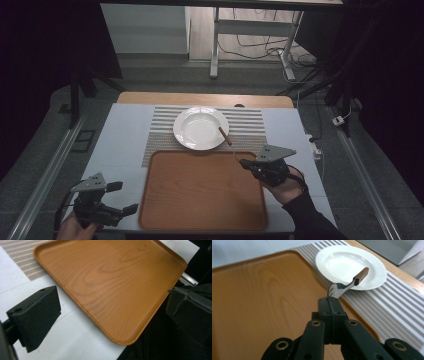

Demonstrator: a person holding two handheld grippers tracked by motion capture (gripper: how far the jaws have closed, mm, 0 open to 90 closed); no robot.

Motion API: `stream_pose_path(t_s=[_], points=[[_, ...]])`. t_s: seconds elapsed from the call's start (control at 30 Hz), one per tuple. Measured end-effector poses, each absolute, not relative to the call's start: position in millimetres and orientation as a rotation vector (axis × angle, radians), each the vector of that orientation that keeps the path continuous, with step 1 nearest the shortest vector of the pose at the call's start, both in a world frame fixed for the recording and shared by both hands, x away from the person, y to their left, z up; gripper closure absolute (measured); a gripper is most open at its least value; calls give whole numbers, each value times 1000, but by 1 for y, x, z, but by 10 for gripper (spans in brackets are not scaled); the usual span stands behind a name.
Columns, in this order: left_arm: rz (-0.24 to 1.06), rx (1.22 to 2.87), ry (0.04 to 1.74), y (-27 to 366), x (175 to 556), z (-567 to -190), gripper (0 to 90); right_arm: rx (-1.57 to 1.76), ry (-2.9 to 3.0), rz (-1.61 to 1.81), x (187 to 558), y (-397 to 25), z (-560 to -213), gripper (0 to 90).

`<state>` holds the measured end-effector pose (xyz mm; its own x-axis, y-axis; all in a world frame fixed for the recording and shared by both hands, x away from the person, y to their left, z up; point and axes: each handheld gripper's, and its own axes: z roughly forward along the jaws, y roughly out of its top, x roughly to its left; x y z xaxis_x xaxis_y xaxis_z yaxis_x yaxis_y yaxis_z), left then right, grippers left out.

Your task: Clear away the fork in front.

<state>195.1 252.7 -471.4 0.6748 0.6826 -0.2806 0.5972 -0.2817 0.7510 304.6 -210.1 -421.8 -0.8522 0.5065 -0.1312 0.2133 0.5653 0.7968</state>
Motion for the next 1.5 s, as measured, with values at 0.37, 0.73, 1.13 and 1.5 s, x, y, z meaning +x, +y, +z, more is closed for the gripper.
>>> stream_pose_path(t_s=[0.37, 0.73, 1.13, 1.5], points=[[90, 2047, 906, 228, 218, -461, 0, 564, 2534, 1364, 283, -216, -425, 900], [99, 2150, 762, 191, 252, -450, 0, 495, 2614, 1497, 260, -217, -429, 900], [96, 2295, 511, 147, 279, -449, 0, 377, 2697, 1575, 239, -210, -433, 900], [49, 2452, 109, 101, 285, -449, 267, 218, 2787, 1584, 231, -203, -435, 900]])
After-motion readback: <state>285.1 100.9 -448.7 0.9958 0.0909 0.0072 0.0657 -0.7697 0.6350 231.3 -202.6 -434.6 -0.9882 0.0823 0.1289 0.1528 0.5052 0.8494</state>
